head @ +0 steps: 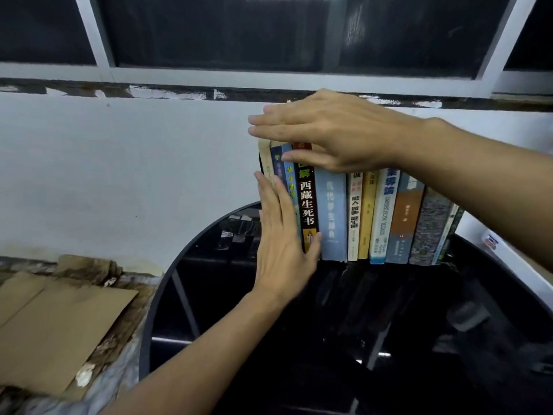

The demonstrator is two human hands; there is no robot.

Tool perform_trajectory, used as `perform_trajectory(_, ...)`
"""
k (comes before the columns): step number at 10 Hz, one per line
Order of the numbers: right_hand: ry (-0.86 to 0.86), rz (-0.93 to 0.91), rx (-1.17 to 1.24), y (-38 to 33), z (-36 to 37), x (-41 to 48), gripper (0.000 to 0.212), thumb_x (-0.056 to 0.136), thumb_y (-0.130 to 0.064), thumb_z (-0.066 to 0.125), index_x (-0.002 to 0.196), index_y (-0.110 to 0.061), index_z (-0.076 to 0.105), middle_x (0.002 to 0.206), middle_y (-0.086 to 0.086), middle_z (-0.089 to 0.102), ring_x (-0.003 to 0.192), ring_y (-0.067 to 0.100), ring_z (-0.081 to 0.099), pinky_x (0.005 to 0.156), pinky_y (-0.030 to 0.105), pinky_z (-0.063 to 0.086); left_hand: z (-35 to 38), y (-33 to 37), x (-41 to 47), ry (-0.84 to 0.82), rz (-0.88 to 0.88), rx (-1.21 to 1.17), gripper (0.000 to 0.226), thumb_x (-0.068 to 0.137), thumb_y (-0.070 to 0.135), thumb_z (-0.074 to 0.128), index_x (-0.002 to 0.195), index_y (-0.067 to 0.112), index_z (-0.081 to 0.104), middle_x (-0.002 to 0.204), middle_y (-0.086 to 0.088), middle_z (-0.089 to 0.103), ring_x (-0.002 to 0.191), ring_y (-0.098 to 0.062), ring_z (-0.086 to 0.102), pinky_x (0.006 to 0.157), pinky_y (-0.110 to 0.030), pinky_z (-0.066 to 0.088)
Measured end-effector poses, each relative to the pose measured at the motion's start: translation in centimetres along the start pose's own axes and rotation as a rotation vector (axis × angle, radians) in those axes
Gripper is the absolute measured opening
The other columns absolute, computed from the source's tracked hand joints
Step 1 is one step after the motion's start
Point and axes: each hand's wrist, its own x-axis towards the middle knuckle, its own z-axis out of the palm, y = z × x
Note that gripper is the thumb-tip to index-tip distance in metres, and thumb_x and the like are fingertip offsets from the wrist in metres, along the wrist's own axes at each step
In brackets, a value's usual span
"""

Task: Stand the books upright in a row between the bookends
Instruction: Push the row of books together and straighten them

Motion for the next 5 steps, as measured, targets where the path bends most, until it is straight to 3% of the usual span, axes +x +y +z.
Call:
perform_trajectory(1, -0.003, -0.064, -0.077, 0.0, 0.6, -0.1, 0.050, 0.102, -0.041, 0.039, 0.150, -0.028, 0.045, 0.156, 0.000, 0.044, 0.144, 0.021, 0.038, 0.118, 0.041, 0.031, 0.3, -0.3, 0.1, -0.010, 0.024, 0.032, 0.118, 0.090, 0.031, 0.073, 0.155, 0.015, -0.024, 0.159, 0.000, -0.040, 0.153, -0.024, -0.020, 0.100, -0.054, 0.052)
perform_trajectory(2, -0.057, -0.112, -0.194, 0.3, 1.0, 0.0, 0.054, 0.103, -0.042, 0.039, 0.154, -0.024, 0.039, 0.159, -0.001, 0.039, 0.148, 0.021, 0.033, 0.111, 0.047, 0.039, 0.7, -0.6, 0.2, -0.017, 0.029, 0.084, 0.119, 0.090, 0.038, 0.073, 0.155, 0.011, -0.024, 0.158, -0.003, -0.040, 0.152, -0.023, -0.023, 0.098, -0.053, 0.054)
perform_trajectory(4, -0.052, -0.144, -0.217, 1.1, 1.6, -0.2, 0.059, 0.102, -0.043, 0.044, 0.156, -0.020, 0.035, 0.158, -0.003, 0.040, 0.146, 0.024, 0.036, 0.102, 0.052, 0.045, 1.9, -0.6, 0.6, -0.025, 0.000, 0.201, 0.116, 0.092, 0.053, 0.063, 0.154, 0.001, -0.021, 0.155, -0.015, -0.041, 0.149, -0.030, -0.031, 0.124, -0.054, 0.015)
perform_trajectory(5, -0.052, -0.135, -0.199, 1.2, 1.3, -0.3, 0.063, 0.099, -0.045, 0.046, 0.156, -0.021, 0.035, 0.156, -0.003, 0.043, 0.144, 0.024, 0.039, 0.105, 0.050, 0.043, 2.6, -0.3, 0.8, -0.002, -0.023, 0.222, 0.110, 0.096, 0.054, 0.056, 0.154, 0.001, -0.020, 0.155, -0.017, -0.040, 0.149, -0.031, -0.031, 0.125, -0.051, 0.001)
